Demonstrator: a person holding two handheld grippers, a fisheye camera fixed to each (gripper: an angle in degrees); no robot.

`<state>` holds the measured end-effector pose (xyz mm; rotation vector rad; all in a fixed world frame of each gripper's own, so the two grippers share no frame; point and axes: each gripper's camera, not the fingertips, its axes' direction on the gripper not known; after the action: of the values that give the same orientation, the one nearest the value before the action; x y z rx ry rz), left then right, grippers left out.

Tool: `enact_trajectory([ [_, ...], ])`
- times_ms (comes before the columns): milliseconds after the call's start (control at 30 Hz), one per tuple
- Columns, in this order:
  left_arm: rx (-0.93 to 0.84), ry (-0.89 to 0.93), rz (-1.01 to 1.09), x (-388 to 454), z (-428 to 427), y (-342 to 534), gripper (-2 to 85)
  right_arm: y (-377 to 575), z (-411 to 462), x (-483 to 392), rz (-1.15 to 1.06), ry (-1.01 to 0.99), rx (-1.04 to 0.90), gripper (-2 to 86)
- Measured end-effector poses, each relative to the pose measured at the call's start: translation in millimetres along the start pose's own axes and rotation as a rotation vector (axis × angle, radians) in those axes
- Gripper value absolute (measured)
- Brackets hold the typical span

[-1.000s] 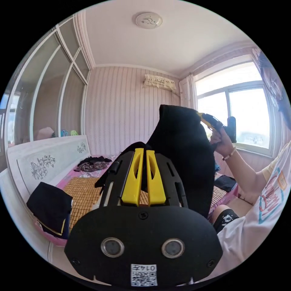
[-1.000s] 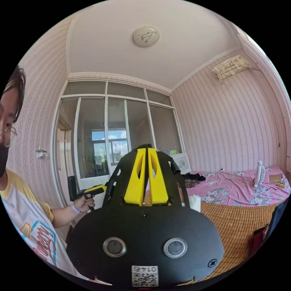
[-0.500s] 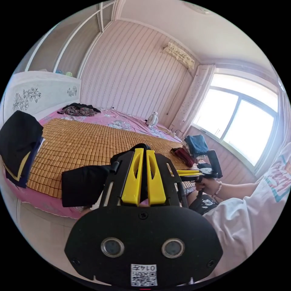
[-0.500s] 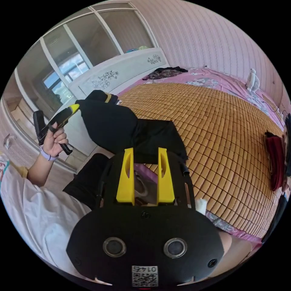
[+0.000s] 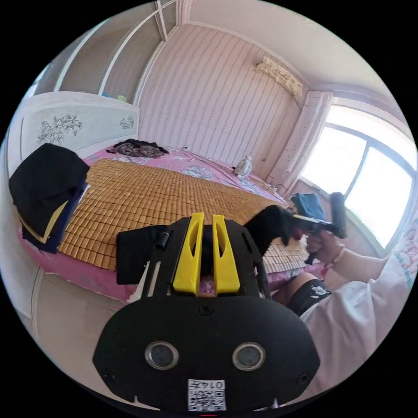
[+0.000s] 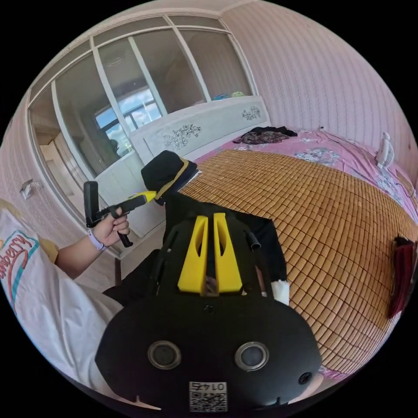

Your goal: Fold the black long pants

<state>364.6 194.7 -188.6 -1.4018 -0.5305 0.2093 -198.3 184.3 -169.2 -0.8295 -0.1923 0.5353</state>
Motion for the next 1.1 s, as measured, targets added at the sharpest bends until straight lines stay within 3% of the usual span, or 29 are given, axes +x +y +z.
enact_trajectory([
  [100, -0.097, -0.048, -0.088, -50, 36, 0, 8.4, 10, -82, 47, 0.093, 0.156, 0.153, 1.9],
  [167, -0.182, -0.085, -0.128, -73, 71, -6, 10.2, 24, -146, 78, 0.155, 0.369, 0.228, 2.3],
  [367, -0.379, -0.196, -0.284, -108, 168, -9, 10.1, 89, -223, 163, 0.46, 0.819, 0.169, 7.2],
  [533, -0.471, -0.346, -0.149, -94, 213, -6, 8.1, 135, -200, 196, 0.588, 0.817, 0.042, 8.8],
  [633, -0.529, -0.322, -0.045, -85, 228, -15, 0.8, 151, -174, 211, 0.624, 0.763, -0.011, 8.9],
  [733, -0.57, -0.377, 0.031, -86, 240, -19, -0.7, 153, -146, 232, 0.646, 0.699, -0.076, 8.8],
  [1000, -0.384, -0.457, -0.043, -125, 212, -59, -1.0, 118, -91, 285, 0.601, 0.647, -0.158, 8.7],
  [1100, -0.364, -0.471, -0.026, -133, 208, -68, -1.0, 105, -74, 314, 0.676, 0.744, -0.176, 9.1],
])
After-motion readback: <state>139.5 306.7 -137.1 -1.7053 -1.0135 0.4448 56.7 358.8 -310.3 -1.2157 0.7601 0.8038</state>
